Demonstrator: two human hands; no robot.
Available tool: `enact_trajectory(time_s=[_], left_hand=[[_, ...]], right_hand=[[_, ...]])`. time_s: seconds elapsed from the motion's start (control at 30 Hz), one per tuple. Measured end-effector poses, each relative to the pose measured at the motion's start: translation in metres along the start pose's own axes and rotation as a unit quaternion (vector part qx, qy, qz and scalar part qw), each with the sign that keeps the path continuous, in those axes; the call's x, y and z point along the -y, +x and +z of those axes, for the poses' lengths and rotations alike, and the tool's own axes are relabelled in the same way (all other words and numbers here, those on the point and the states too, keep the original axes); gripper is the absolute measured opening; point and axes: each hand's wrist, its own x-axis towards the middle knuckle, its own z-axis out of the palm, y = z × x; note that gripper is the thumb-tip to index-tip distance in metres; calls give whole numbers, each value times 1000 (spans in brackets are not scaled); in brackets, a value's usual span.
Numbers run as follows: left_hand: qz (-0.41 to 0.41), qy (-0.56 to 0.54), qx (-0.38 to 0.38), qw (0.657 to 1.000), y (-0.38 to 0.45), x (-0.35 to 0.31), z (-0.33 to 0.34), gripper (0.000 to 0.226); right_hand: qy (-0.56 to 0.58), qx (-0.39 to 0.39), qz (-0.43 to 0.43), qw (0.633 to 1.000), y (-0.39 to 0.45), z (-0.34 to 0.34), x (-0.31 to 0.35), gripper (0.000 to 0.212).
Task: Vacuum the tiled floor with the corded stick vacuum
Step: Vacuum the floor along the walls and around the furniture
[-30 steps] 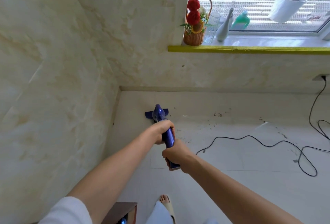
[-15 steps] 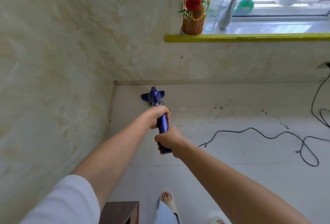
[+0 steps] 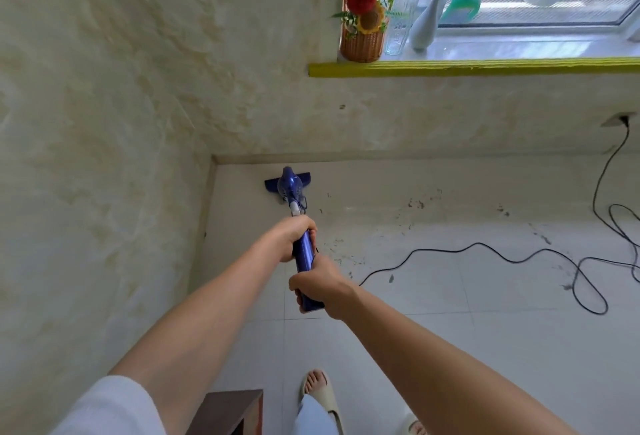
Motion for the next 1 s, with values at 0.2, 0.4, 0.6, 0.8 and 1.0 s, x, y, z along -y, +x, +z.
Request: enact_trajectory(time_s=[0.2, 0.4, 0.6, 0.8, 1.0], left_hand=[[-9, -39, -7, 999, -49, 38, 28, 24], [-23, -109, 9, 994, -99, 77, 62, 21], [-37, -156, 12, 987, -147, 126, 93, 17], [-38, -175, 9, 984, -173, 160, 115, 17], [-51, -180, 16, 982, -171, 172, 131, 14]], right_hand=[[3, 13, 5, 1000, -58, -12, -30, 44], [2, 29, 27, 999, -122, -28, -58, 31], [-18, 57, 30, 998, -189, -44, -93, 28], [-45, 67, 40, 996, -218, -57, -124, 25], [-52, 43, 46, 997, -223, -68, -144, 35]])
